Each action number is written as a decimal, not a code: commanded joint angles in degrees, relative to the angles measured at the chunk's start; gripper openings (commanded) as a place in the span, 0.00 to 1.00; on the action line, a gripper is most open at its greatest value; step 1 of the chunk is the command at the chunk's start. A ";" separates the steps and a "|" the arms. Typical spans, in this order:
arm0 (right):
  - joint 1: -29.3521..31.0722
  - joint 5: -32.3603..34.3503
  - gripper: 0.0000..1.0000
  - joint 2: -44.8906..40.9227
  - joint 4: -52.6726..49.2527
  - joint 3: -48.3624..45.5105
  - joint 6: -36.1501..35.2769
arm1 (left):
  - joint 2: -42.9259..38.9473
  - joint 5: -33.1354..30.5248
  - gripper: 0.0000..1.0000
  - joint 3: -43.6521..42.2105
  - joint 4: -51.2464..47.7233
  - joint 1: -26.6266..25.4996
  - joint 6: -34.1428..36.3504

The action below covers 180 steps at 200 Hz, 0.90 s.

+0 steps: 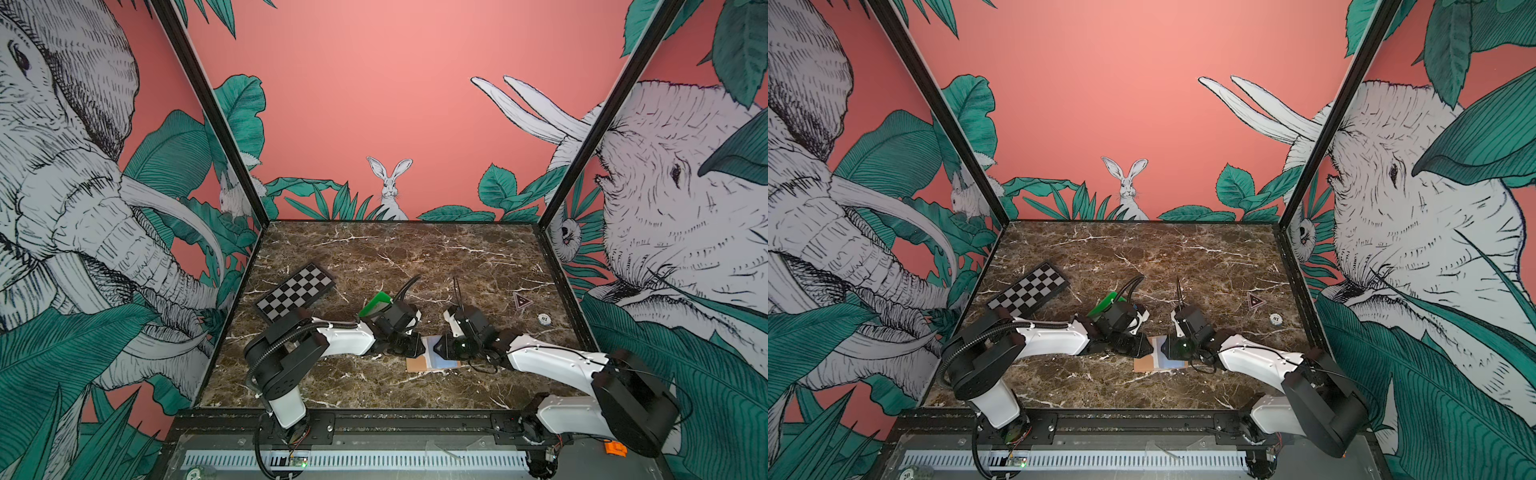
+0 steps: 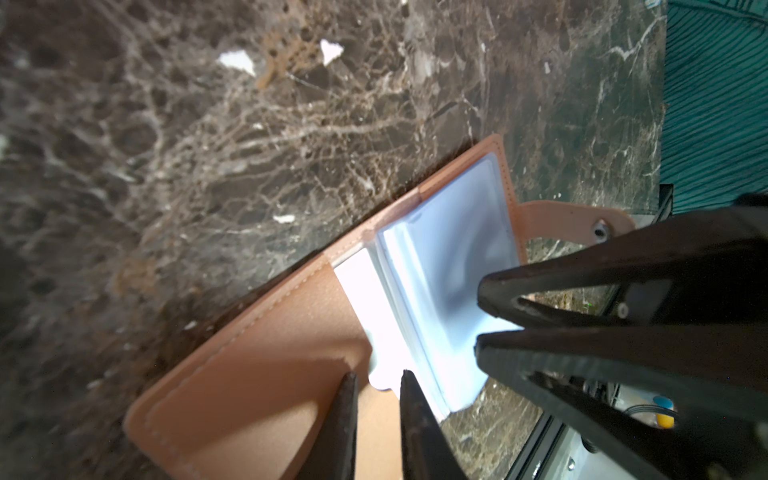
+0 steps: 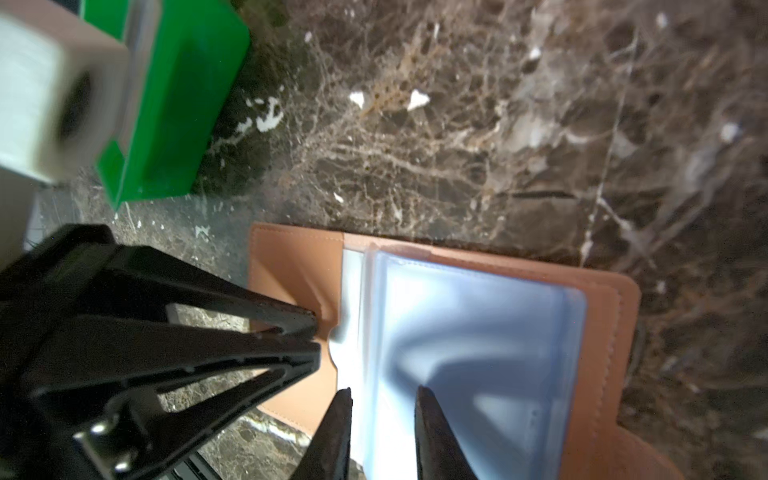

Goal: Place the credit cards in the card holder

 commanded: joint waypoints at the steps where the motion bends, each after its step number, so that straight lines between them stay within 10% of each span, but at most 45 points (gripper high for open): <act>1: 0.38 1.54 0.27 1.22 -2.00 -0.43 0.01 | -0.18 0.26 0.21 -1.44 -0.19 -0.23 -0.37; 180: 0.84 4.87 0.26 -1.86 -6.93 -1.66 -0.49 | -6.82 0.50 0.24 -4.68 -5.10 -0.58 0.26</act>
